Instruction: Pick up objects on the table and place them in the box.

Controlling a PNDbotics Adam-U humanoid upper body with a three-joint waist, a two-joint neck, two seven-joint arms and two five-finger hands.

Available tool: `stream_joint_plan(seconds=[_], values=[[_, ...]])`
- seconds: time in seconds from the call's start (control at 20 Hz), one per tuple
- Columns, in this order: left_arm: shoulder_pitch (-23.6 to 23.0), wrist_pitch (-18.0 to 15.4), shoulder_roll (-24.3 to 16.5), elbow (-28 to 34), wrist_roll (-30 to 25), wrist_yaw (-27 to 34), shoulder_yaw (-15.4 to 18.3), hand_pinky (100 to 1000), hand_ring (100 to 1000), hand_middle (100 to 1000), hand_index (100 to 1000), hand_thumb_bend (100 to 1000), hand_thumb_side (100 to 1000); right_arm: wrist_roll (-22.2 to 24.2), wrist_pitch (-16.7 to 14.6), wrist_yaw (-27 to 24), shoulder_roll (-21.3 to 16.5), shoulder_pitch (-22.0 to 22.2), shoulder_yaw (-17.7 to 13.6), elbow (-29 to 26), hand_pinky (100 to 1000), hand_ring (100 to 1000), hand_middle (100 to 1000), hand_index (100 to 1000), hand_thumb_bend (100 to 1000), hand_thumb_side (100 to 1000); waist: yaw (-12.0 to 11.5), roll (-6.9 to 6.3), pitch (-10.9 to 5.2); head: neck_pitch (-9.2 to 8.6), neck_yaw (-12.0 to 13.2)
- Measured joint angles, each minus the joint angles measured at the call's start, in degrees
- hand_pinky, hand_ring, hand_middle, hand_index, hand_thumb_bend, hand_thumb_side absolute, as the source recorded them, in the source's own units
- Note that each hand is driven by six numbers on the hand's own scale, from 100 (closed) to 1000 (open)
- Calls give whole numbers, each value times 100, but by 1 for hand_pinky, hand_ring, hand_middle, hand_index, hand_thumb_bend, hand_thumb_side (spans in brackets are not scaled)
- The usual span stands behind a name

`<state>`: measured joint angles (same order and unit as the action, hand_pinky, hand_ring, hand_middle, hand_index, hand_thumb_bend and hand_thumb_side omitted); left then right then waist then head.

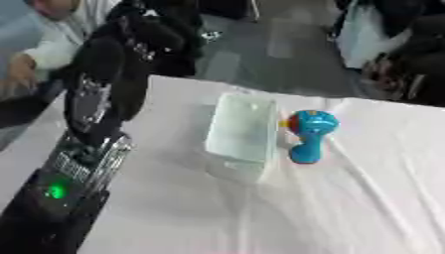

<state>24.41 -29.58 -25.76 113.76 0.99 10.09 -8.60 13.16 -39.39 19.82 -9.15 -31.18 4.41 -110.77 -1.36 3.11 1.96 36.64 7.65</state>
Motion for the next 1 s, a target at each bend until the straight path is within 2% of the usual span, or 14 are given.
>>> stream_joint_plan(seconds=[0.5,0.6,0.9,1.0], values=[[0,44,0,0,103,-81,-3,538,589,792,661,278,900,-41,40,148,0,0,2,2,588,529,803,757,269,1000,2,0,0,25,0],[0,47,0,0,104,-82,-3,538,588,792,661,277,900,-35,45,153,1,0,5,3,581,524,803,755,301,1000,3,0,0,26,0],[-9,74,0,0,66,-74,-5,533,584,793,660,273,902,123,207,44,50,-3,57,341,529,472,806,736,503,1000,-10,-18,-40,41,2],[-10,79,0,0,42,-67,-6,532,584,793,660,272,903,284,328,5,110,-37,60,647,550,475,838,766,751,1000,-16,-18,-53,42,-2]])
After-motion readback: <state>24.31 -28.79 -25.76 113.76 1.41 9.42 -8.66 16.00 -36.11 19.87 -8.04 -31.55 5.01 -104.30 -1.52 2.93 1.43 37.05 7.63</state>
